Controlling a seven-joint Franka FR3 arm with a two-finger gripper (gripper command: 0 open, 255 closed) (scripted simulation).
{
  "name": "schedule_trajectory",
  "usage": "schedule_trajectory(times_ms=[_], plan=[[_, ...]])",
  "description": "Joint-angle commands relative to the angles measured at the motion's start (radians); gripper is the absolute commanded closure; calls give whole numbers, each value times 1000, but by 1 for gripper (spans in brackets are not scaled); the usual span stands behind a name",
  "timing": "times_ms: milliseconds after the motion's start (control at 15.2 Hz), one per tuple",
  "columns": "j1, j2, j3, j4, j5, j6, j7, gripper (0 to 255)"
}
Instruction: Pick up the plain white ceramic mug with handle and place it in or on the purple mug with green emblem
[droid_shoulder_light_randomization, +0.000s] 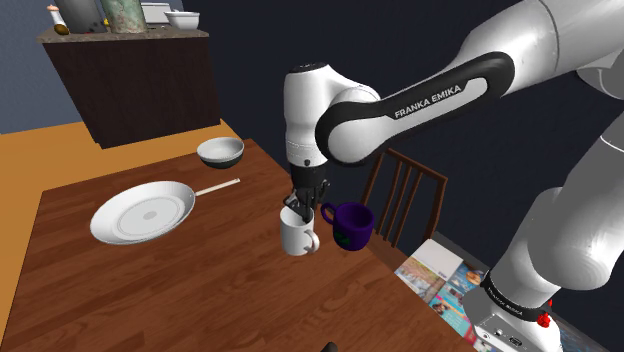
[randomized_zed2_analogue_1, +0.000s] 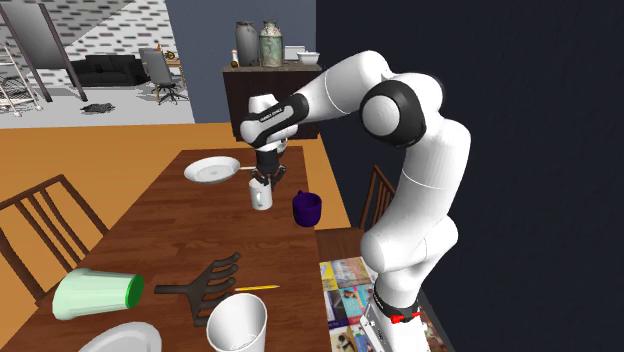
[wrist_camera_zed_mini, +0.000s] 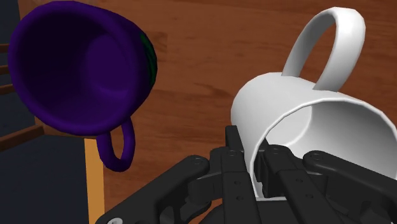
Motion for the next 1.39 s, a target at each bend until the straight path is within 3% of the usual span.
schedule_trajectory(times_ms=[0, 1122, 1320], plan=[[-1, -13, -1, 13, 6, -25, -4, 255], [-5, -63, -12, 186, 24, -244, -15, 255], [-29, -159, -56, 105, 55, -255, -95, 255]])
